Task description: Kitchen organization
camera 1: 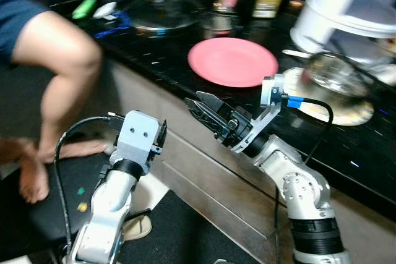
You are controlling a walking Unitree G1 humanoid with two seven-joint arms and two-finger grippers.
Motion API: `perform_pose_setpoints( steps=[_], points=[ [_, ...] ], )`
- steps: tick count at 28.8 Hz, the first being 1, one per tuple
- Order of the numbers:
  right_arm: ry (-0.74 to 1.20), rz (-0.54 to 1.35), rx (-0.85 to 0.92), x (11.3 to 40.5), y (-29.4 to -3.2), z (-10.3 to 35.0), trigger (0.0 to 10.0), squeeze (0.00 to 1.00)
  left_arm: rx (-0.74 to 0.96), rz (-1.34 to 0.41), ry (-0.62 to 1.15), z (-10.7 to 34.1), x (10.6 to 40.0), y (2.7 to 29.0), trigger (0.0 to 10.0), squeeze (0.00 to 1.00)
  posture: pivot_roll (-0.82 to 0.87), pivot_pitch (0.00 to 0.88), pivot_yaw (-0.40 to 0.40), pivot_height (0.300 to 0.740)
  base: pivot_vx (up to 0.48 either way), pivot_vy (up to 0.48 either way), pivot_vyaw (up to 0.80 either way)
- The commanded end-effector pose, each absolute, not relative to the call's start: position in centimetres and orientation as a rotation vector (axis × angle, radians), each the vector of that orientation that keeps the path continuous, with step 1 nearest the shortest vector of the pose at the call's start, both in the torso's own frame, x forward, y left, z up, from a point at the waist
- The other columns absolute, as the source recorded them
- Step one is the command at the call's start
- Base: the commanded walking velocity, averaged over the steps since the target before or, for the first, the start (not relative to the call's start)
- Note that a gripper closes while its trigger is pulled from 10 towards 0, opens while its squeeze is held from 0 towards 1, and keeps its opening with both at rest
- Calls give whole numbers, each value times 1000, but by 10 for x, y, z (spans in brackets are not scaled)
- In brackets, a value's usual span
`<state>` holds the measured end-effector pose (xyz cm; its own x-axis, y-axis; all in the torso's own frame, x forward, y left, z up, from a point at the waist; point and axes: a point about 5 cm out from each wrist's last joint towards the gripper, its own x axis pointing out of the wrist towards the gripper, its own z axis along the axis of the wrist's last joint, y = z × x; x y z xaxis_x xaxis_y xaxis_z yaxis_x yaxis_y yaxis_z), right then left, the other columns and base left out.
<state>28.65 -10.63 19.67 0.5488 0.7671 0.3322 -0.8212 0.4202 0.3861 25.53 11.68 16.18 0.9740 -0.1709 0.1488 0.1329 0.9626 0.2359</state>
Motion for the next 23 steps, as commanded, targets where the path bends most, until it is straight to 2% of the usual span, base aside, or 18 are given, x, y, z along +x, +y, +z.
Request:
perform_pose_setpoints(
  steps=[1,4,10,15,19,23],
  points=[
    [-106,1040,557,284,-100,198,10000,0,238,-137,-150,159,255,122,10000,0,37,53,-66,740,0,0,0],
    [-103,1059,545,283,-101,198,10000,0,237,-135,-152,159,255,122,10000,0,37,54,-67,740,0,0,-533],
    [-101,1076,477,282,-103,198,10000,0,232,-114,-165,163,255,126,10000,0,39,50,-67,740,0,0,0],
    [-100,1046,386,286,-109,198,10000,0,130,-4,-184,176,259,148,10000,0,44,49,-71,740,0,0,0],
    [-104,1036,372,289,-112,199,10000,0,124,24,-196,182,262,158,10000,0,45,47,-70,740,0,0,0],
    [-100,1024,364,290,-113,198,10000,0,128,19,-194,181,262,157,10000,0,42,49,-67,740,0,0,-800]
  ],
)
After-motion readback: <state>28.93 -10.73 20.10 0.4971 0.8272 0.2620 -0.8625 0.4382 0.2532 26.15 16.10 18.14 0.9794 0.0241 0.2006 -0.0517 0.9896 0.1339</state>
